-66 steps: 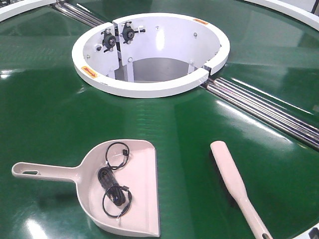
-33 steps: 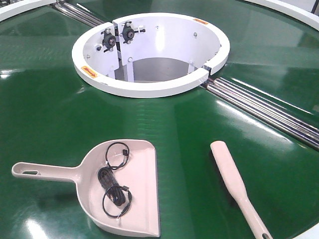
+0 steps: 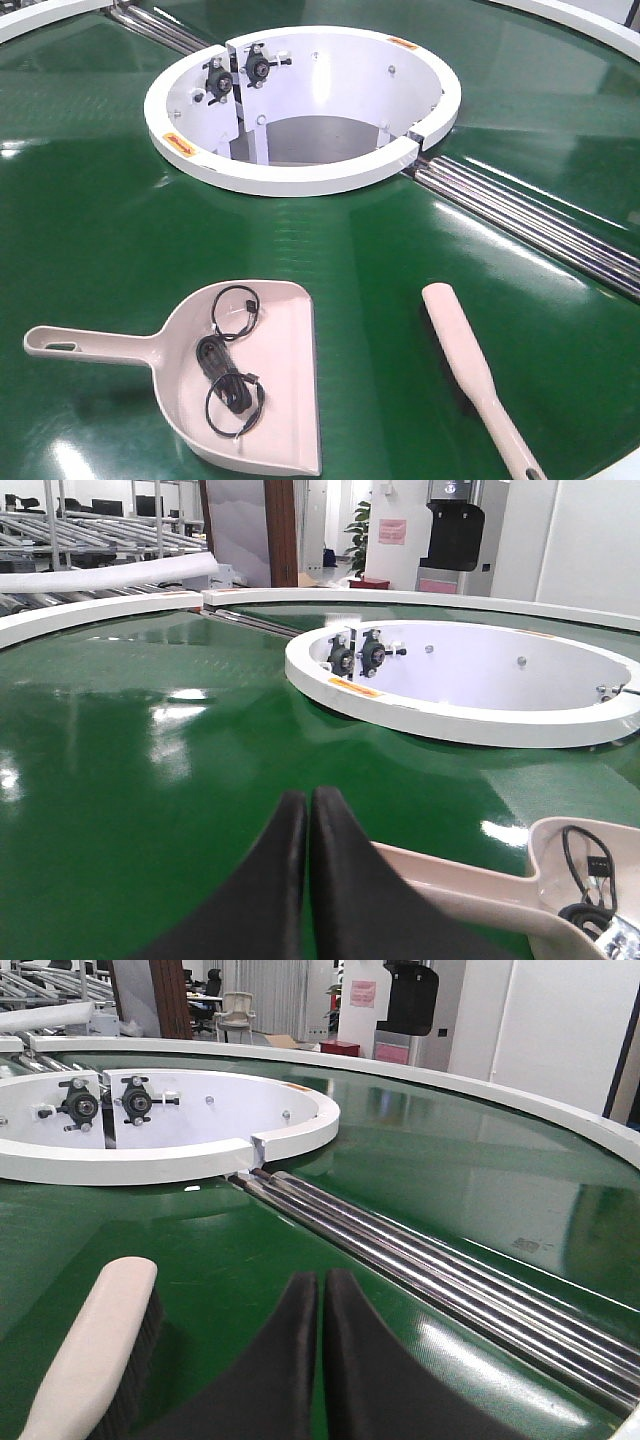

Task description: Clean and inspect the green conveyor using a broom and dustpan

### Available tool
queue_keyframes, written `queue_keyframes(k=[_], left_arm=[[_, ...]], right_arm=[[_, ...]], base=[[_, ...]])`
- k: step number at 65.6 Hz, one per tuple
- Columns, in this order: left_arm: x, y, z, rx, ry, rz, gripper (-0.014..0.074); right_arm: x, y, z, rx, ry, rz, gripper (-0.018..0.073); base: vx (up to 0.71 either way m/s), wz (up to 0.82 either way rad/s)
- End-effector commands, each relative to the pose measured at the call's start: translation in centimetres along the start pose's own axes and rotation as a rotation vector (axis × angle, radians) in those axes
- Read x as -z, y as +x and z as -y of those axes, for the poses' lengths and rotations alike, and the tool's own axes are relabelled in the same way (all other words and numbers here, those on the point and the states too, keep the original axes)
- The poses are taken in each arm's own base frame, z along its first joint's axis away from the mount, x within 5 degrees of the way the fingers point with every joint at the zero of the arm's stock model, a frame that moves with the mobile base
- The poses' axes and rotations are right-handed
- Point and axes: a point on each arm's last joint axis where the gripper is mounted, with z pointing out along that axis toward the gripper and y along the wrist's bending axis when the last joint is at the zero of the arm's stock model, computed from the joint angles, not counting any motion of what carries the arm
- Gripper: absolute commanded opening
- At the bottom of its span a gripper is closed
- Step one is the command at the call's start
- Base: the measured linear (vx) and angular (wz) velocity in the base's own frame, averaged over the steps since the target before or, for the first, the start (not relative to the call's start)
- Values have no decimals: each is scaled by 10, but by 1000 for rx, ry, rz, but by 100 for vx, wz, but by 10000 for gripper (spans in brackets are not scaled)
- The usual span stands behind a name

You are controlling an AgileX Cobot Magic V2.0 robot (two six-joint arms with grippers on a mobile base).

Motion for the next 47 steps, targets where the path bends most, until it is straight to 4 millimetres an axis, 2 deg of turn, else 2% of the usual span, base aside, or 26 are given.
queue_keyframes(k=[1,47], left_arm=[[0,0,0,18,1,68,-22],[0,0,0,18,1,68,-22]], right_arm=[[0,-4,1,-3,19,74,-6],[0,-4,1,-3,19,75,-6]], base=[[0,0],[0,0]])
